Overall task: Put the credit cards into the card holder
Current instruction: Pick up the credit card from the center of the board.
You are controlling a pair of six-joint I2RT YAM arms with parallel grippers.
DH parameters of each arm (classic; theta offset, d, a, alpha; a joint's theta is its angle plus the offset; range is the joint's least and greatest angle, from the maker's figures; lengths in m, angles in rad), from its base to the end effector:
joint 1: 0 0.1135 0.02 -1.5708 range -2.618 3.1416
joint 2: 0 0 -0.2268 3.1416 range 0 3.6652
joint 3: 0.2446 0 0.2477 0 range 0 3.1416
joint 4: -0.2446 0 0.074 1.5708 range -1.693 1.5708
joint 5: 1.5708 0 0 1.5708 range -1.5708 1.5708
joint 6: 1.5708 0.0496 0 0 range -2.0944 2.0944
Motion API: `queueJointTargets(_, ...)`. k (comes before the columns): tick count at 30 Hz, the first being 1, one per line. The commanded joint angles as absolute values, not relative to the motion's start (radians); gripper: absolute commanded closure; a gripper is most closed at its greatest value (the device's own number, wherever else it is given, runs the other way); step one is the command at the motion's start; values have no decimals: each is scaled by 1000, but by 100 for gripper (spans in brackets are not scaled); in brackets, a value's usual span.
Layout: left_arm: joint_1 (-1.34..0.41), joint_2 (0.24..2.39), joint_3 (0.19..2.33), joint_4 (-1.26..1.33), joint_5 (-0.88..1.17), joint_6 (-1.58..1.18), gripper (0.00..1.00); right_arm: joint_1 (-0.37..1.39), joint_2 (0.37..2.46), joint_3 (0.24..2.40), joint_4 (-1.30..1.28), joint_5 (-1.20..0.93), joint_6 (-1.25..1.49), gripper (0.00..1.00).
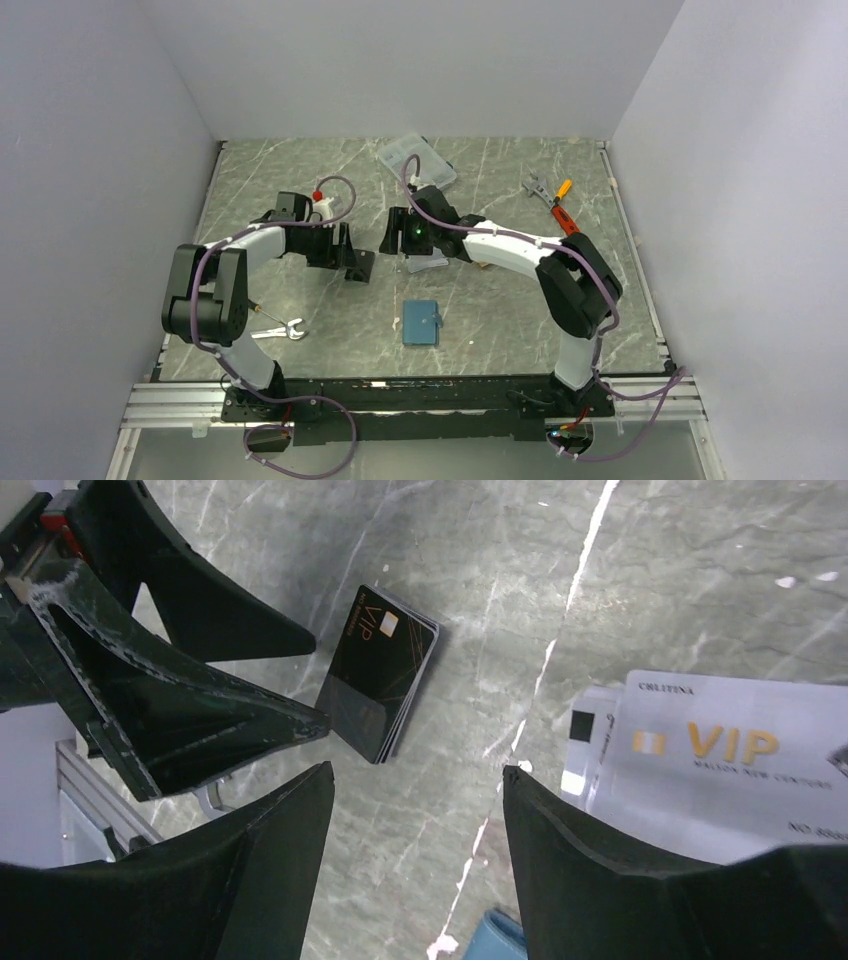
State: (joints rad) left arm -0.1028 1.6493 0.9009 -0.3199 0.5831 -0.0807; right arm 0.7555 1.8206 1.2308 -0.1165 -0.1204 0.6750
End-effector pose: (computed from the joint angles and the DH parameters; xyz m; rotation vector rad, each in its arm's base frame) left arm 0.3058 -0.0590 0.1189 0.2270 2.5749 -0.8308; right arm 0.2892 0.2806 0.1695 -0.1653 2.4257 0.8459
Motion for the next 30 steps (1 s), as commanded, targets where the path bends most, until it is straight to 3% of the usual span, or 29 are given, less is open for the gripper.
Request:
queueJointTargets(1, -138, 1689, 959, -328, 534, -39, 24, 752, 1884, 1290, -16, -212, 728, 36)
queueJointTargets(8, -178, 1767, 1030, -386, 489, -12, 39, 751, 1955, 1294, 35, -255, 760, 38)
queueJointTargets(20, -201, 1800, 1086, -458, 394, 29, 55, 748, 2033, 1253, 117, -321, 811, 39)
queueJointTargets(30, -206, 1823, 1103, -476, 428, 41, 87, 749, 2082, 1258, 134, -324, 822, 39)
